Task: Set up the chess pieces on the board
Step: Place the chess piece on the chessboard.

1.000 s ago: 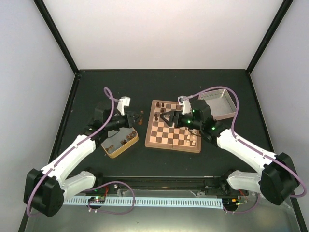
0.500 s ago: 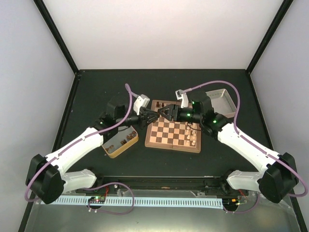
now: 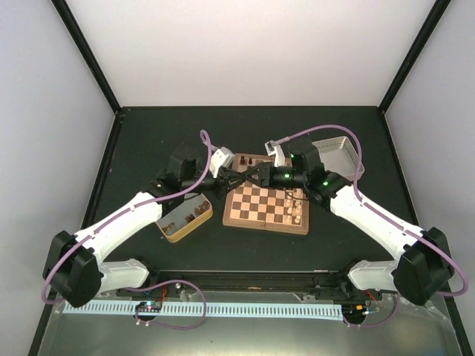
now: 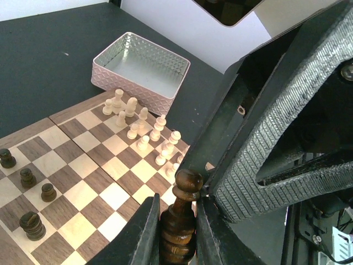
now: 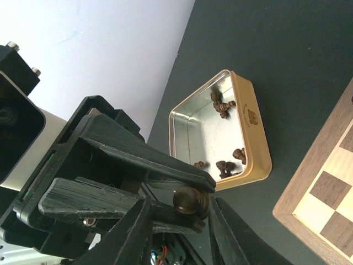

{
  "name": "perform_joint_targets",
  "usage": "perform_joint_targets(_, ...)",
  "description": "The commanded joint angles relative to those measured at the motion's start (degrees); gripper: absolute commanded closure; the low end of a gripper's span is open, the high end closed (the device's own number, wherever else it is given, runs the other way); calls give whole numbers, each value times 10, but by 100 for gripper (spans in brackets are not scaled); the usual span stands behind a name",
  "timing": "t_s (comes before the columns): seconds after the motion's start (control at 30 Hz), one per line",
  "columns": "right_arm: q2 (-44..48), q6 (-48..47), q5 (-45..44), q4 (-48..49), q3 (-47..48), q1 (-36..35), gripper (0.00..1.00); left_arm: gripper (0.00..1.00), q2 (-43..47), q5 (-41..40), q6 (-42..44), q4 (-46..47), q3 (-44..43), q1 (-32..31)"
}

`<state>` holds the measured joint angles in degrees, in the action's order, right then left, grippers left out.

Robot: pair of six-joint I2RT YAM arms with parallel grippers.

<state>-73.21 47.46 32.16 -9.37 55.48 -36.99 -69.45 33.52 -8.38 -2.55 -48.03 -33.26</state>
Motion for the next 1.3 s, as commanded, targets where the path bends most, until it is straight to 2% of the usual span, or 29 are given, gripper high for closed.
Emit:
perform_joint_targets(0.0,-9,17,14,2,8,-3,72,89,4,9,25,6,-24,-10)
perform_joint_targets(0.27,-14,50,8,17,5,-1,65,89,5,14,32,6,-20,-16)
perform_joint_targets(0.47,-12,78,23,51,-10,-1,69,89,10,13,32,10,-17,-18)
perform_joint_targets(0.77,-19,103,20,53,-13,-1,68,88,25,19,33,21,-6,-19)
perform_joint_targets(0.83,-23,98,17,42,-10,-1,72,88,27,18,33,22,-5,-19)
perform_joint_targets(1.03,-17,91,21,36,-9,-1,91,87,29,4,26,22,-7,-18)
perform_joint_targets(1.1,-14,93,21,38,-9,-1,94,81,29,-11,18,17,-10,-19)
perform_joint_targets(1.13,-13,95,20,39,-10,-1,95,75,28,-18,17,12,-13,-18)
perform_joint_targets(1.2,-9,97,16,42,-9,-1,95,61,27,-25,15,5,-15,-19)
perform_joint_targets(1.27,-5,97,9,43,-10,-2,95,42,29,-36,9,2,-14,-19)
